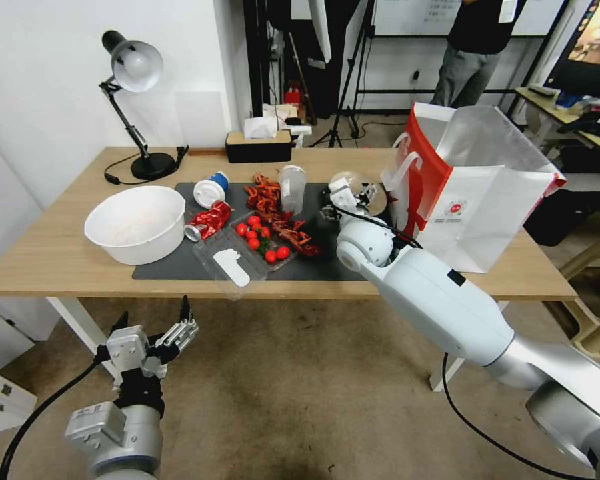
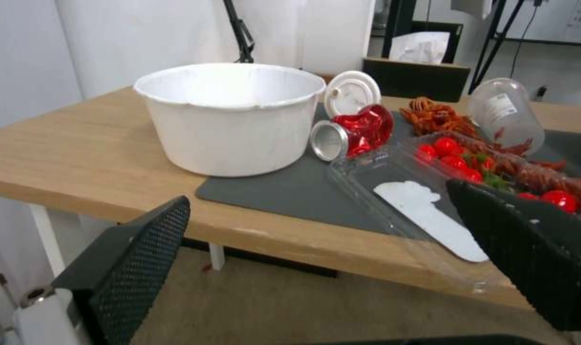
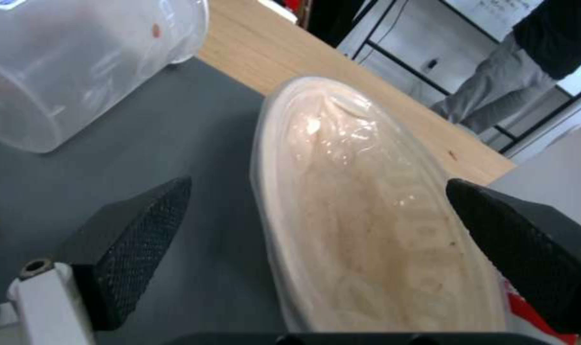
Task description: Pick up the trash from the table and place it into the takeout bag.
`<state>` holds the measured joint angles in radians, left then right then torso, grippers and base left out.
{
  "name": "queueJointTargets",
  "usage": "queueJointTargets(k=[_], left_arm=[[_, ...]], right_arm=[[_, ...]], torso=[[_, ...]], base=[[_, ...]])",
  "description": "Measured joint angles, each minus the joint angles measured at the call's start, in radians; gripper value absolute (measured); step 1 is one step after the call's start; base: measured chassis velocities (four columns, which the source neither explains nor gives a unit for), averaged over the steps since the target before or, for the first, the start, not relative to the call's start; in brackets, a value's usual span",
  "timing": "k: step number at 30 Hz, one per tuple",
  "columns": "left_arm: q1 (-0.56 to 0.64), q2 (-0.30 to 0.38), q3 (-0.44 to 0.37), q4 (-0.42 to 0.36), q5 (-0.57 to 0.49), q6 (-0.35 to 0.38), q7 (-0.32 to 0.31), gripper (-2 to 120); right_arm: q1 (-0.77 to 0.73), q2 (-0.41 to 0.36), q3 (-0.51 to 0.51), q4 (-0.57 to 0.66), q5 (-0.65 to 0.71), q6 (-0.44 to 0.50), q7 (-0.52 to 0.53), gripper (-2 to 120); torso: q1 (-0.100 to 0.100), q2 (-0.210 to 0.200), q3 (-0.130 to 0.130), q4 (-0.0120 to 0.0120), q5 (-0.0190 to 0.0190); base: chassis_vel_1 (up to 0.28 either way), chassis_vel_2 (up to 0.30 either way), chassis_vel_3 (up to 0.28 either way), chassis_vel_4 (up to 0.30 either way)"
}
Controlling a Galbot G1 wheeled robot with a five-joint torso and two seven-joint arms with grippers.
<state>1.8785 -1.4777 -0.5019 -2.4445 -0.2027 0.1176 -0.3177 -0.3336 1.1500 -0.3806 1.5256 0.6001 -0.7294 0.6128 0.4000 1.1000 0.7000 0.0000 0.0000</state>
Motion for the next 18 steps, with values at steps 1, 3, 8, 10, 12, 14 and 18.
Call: queueJointTargets(k=[1,3,8,10,12,14,18], left_arm=[[-0.001,0.000,0.000,0.001,0.000,0.000,0.000,100],[-0.002,0.000,0.000,0.003,-0.001,-0.002,0.000,100],[-0.003,0.000,0.002,0.004,-0.001,-0.003,0.000,100],[-0.004,0.000,0.002,0.004,-0.001,-0.003,0.000,100],[-0.005,0.001,0.002,0.007,-0.001,-0.004,0.000,100],[-0.005,0.003,0.001,0.008,-0.001,-0.004,-0.001,100],[-0.006,0.003,0.001,0.009,-0.001,-0.005,-0.001,100]], right_arm=[[-0.002,-0.001,0.000,0.001,0.003,0.000,-0.001,100],[-0.005,-0.001,0.000,0.001,0.004,0.000,-0.002,100],[-0.007,-0.002,0.000,-0.001,0.005,0.000,-0.001,100],[-0.007,-0.003,0.000,-0.005,0.005,0.000,0.000,100],[-0.007,-0.003,0.004,-0.011,0.007,0.000,0.003,100],[-0.007,-0.002,0.006,-0.015,0.008,0.000,0.004,100],[-0.008,0.001,0.009,-0.025,0.008,0.000,0.006,100]], torso=[[0.000,0.000,0.000,0.0000,0.0000],[0.000,0.000,0.000,0.0000,0.0000],[0.000,0.000,0.000,0.0000,0.0000],[0.000,0.000,0.000,0.0000,0.0000],[0.000,0.000,0.000,-0.0001,0.0000],[0.000,0.000,0.000,0.0000,0.0000],[0.000,0.000,0.000,0.0000,0.0000]], base=[[0.000,0.000,0.000,0.000],[0.000,0.000,0.000,0.000],[0.000,0.000,0.000,0.000],[0.000,0.000,0.000,0.000],[0.000,0.000,0.000,0.000],[0.000,0.000,0.000,0.000],[0.000,0.000,0.000,0.000]])
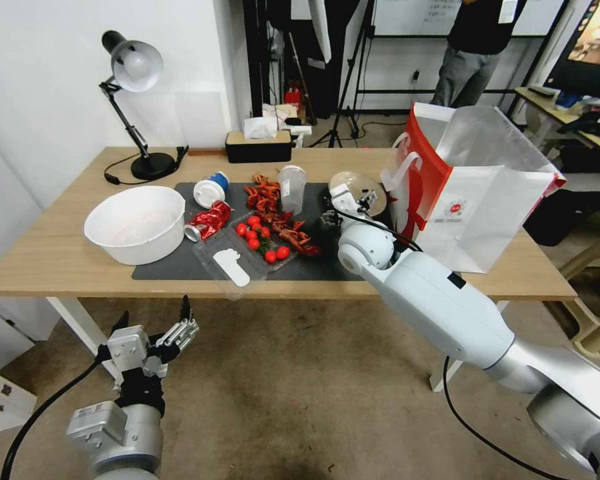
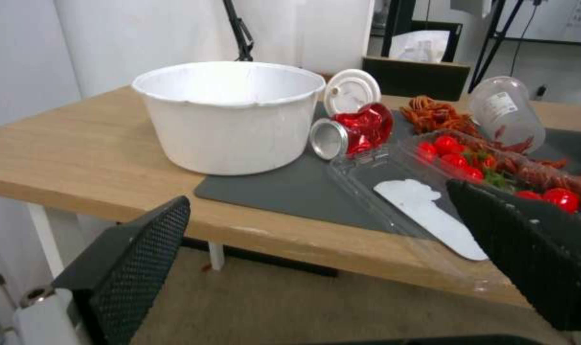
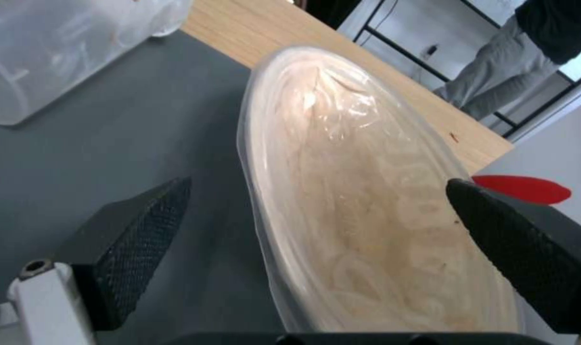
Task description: Pick up the trash from the table and place it into the takeout bag.
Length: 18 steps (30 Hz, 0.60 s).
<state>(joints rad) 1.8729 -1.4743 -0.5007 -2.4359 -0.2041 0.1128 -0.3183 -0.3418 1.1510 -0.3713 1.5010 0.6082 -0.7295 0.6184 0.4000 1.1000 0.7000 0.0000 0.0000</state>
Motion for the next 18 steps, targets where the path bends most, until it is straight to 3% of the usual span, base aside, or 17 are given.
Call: queueJointTargets(k=[18], left_arm=[[-0.002,0.003,-0.002,0.000,0.000,0.000,0.000,100]], right_arm=[[-0.008,0.007,0.011,-0.023,0.000,0.000,0.000,100]], torso=[[0.000,0.000,0.000,0.0000,0.0000]], base=[[0.000,0.000,0.000,0.000]])
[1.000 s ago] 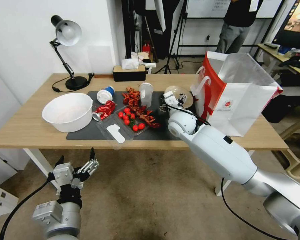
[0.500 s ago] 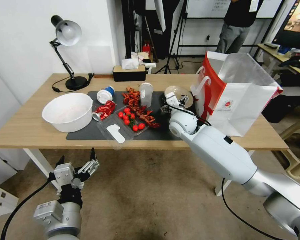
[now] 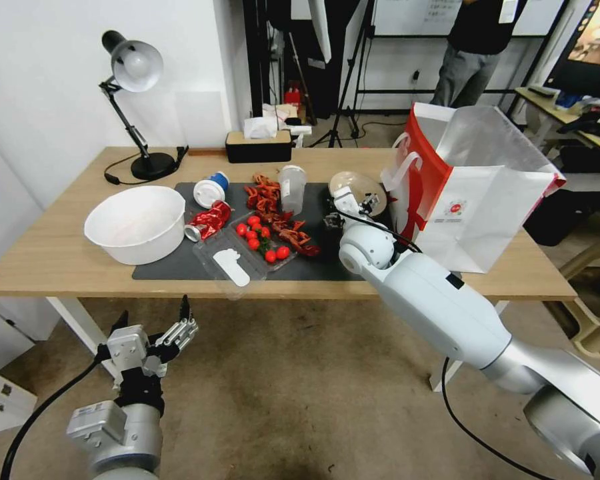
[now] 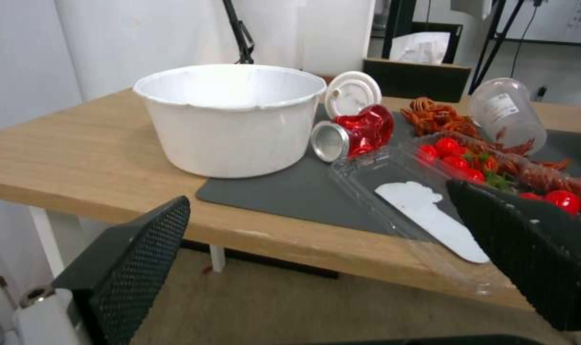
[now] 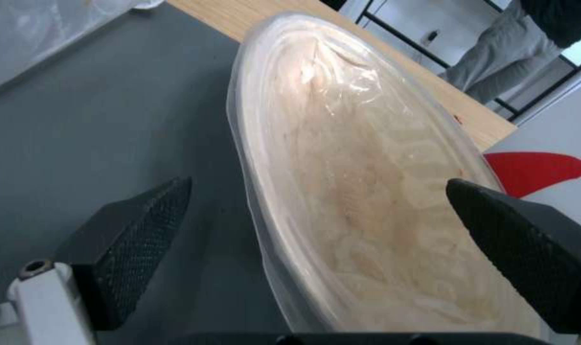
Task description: Pick up the trash from the table and place it into the takeout bag.
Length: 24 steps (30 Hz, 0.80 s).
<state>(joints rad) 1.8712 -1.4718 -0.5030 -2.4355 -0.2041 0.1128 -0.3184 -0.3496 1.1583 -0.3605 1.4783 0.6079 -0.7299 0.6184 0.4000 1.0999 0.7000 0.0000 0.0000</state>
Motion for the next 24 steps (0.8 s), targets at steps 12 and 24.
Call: queueJointTargets(k=[12,24], left_arm=[[0.002,-0.002,0.001,-0.004,0.003,0.000,0.000,100],[0.005,-0.001,0.001,-0.010,0.006,0.002,0.000,100]], right_arm=[[-0.010,-0.003,0.010,-0.004,0.000,0.000,0.000,93],[-0.027,-0.001,0.027,-0.017,0.012,0.000,-0.002,46]], torso=[[0.000,0.000,0.000,0.0000,0.0000],[0.000,0.000,0.000,0.0000,0.0000]], base=[[0.000,0.000,0.000,0.000],[0.000,0.000,0.000,0.000]])
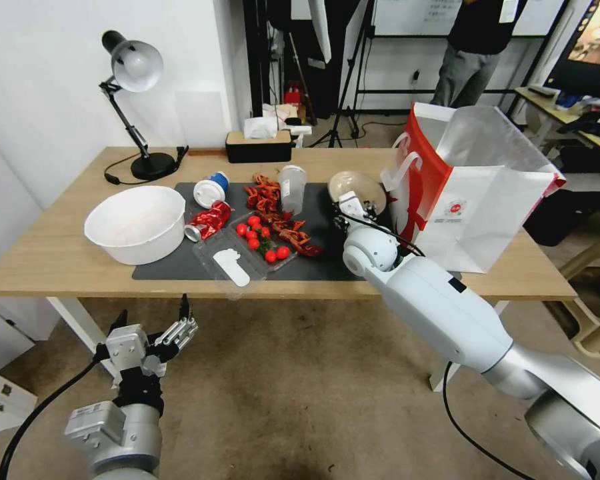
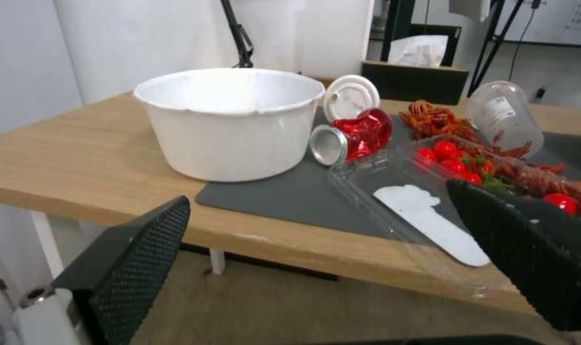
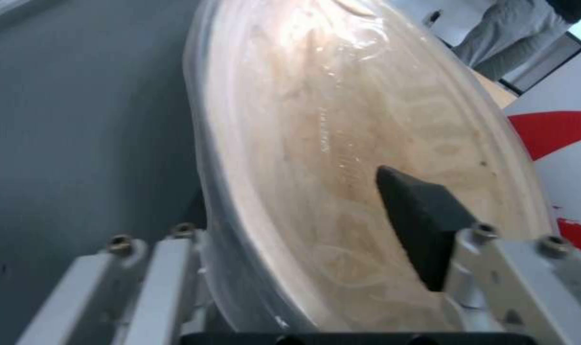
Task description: Pick up the trash from the table and place it into the takeout bag.
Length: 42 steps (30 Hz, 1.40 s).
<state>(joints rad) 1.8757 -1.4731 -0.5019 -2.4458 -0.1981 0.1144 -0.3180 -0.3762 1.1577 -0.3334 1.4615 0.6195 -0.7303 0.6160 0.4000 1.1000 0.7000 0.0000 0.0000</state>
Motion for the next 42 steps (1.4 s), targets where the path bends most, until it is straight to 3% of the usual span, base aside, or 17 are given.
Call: queueJointTargets(k=[8,10,12,31,38,42], left_arm=[[0.002,0.001,-0.001,-0.003,0.000,0.000,0.000,100],[0.002,0.001,-0.001,-0.003,0.000,0.000,0.000,100],[0.003,0.001,-0.002,-0.006,0.001,0.000,0.000,100],[0.016,-0.012,-0.001,-0.016,0.018,-0.004,0.000,100],[0.019,-0.020,0.005,-0.017,0.028,-0.012,-0.001,100],[0.021,-0.020,0.005,-0.016,0.029,-0.016,-0.001,100]], right_arm=[[0.000,0.004,0.000,0.001,0.005,0.005,-0.001,15],[0.000,0.004,0.000,0.001,0.005,0.005,-0.001,15],[0.000,0.005,0.000,0.005,0.006,0.025,-0.008,1],[-0.070,-0.069,0.037,0.177,-0.032,0.170,-0.124,0],[-0.135,-0.134,0.079,0.268,-0.019,0.297,-0.258,0],[-0.163,-0.152,0.108,0.297,-0.001,0.415,-0.349,0]], torso=[[0.000,0.000,0.000,0.0000,-0.0001],[0.000,0.000,0.000,0.0000,-0.0001],[0.000,0.000,0.000,-0.0001,-0.0001],[0.000,0.000,0.000,0.0000,0.0001],[0.000,0.000,0.000,-0.0003,0.0002],[0.000,0.000,0.000,0.0000,0.0001]], base=[[0.000,0.000,0.000,0.000],[0.000,0.000,0.000,0.000],[0.000,0.000,0.000,0.000],[0.000,0.000,0.000,0.000],[0.000,0.000,0.000,0.000],[0.000,0.000,0.000,0.000]])
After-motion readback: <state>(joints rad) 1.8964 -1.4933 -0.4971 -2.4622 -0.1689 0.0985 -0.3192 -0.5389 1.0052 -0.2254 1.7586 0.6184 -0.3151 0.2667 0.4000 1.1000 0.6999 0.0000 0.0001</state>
